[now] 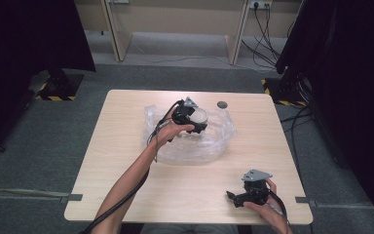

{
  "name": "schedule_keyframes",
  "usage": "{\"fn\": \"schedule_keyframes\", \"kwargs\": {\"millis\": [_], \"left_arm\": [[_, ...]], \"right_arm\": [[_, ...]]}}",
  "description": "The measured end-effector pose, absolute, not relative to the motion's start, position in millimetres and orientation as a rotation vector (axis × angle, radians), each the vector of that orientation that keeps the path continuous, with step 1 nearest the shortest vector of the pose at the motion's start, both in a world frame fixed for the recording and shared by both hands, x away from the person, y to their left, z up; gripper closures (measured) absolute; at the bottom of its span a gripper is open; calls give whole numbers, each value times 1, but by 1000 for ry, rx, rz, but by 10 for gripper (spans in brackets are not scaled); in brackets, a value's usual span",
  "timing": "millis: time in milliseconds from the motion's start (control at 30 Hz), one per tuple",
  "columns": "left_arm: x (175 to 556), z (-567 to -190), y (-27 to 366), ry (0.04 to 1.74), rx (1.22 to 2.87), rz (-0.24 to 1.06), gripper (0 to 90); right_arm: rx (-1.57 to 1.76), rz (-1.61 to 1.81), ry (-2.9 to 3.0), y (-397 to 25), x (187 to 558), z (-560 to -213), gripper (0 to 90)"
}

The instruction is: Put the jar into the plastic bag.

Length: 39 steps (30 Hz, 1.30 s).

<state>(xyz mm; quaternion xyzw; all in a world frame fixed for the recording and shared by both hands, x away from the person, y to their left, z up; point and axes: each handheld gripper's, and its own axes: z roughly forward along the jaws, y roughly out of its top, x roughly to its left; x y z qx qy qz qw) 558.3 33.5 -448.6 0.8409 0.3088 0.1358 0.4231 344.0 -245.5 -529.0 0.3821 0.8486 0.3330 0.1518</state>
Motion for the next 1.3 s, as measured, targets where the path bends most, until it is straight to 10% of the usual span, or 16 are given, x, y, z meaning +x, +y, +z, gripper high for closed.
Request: {"fn": "schedule_keyframes", "kwargs": {"millis": [1300], "left_arm": [[570, -493, 34, 802, 2116, 381, 95]], "right_arm": [[1096, 956, 2435, -245, 344, -529, 2]]}}
